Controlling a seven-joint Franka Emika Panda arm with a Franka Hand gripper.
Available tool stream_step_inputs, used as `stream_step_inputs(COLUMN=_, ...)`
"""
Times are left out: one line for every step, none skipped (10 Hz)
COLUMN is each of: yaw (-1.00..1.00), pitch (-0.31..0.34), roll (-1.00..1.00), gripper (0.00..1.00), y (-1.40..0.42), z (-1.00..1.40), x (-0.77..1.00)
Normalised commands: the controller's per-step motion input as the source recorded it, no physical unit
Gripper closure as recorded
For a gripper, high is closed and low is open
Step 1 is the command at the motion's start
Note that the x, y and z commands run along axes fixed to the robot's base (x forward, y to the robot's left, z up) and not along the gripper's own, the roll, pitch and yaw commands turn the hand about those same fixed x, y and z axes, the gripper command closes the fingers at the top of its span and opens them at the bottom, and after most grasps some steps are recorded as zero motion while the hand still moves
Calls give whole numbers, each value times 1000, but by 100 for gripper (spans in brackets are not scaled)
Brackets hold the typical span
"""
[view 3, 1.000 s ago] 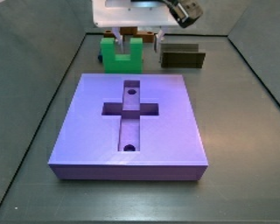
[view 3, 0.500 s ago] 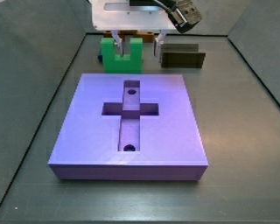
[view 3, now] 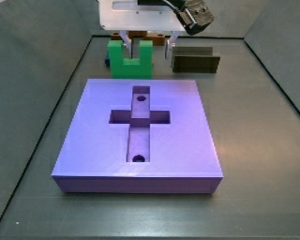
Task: Pick up the green object. Move up. Move to above the board. Insert the green object.
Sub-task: Pick up the green object.
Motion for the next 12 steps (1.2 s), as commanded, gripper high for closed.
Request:
stream_step_inputs(yaw=0, pitch=0, roll=0, gripper=100, y=0, z=0, x=0)
stream_step_inputs(yaw=0, pitch=0, roll=0, gripper=100, y=0, z=0, x=0)
stream_step_inputs(yaw=0, pitch=0, roll=0, gripper=100, y=0, z=0, x=0)
stream_step_inputs(yaw=0, pitch=0, roll=0, gripper=100, y=0, z=0, x=0)
stream_step_inputs(yaw=0, pitch=0, roll=0, gripper=100, y=0, z=0, x=0)
stream_step_inputs(yaw=0, pitch=0, roll=0, gripper=100, y=0, z=0, x=0)
stream_step_inputs(yaw=0, pitch=0, roll=0, gripper=100, y=0, z=0, x=0)
stream_step_inputs(yaw=0, pitch=0, roll=0, gripper=100, y=0, z=0, x=0)
stream_step_inputs(yaw=0, pitch=0, roll=0, gripper=100, y=0, z=0, x=0)
stream_step_inputs(yaw=0, pitch=0, roll=0, gripper=100, y=0, z=0, x=0)
stream_step_inputs(yaw=0, pitch=0, roll=0, gripper=100, y=0, z=0, x=0)
stream_step_inputs(yaw=0, pitch=0, roll=0, gripper=100, y=0, z=0, x=0)
